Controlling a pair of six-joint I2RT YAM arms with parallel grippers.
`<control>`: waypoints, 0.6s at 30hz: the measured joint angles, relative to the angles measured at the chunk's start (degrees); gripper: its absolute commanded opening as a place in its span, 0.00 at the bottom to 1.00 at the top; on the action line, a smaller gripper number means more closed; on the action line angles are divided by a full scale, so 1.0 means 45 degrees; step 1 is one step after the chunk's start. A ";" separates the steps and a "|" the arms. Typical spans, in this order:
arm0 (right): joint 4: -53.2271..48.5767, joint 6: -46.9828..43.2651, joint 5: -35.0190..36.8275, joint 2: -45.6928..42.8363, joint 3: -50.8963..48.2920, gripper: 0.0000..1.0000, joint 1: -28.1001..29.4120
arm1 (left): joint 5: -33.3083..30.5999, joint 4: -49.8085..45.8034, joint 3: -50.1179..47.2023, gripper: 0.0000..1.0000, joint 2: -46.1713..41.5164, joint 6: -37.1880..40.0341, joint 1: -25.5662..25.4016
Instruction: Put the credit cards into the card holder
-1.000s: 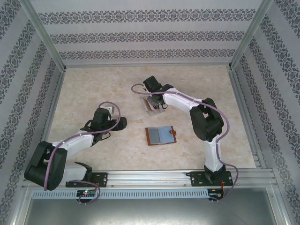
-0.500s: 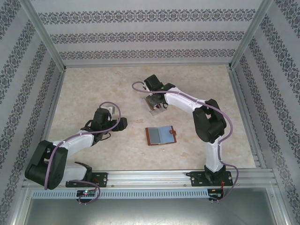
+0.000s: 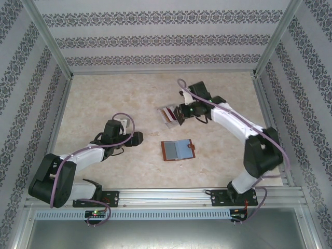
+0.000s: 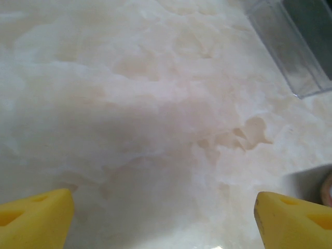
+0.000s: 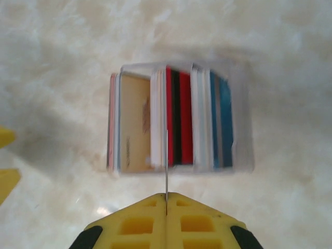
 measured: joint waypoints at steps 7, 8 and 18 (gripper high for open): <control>0.0981 0.0641 -0.3424 -0.2759 -0.4396 0.00 -0.0267 | 0.2288 0.0559 0.0903 0.87 0.1904 0.0865 -0.1617; 0.1151 0.0680 -0.3725 -0.2953 -0.4954 0.00 -0.0355 | 0.2443 0.0510 0.1161 0.87 0.2132 0.1064 -0.1928; 0.3813 0.1457 -0.6130 -0.1753 -0.7373 0.00 -0.1836 | 0.2594 -0.0860 0.2934 0.49 0.3580 0.2239 -0.2977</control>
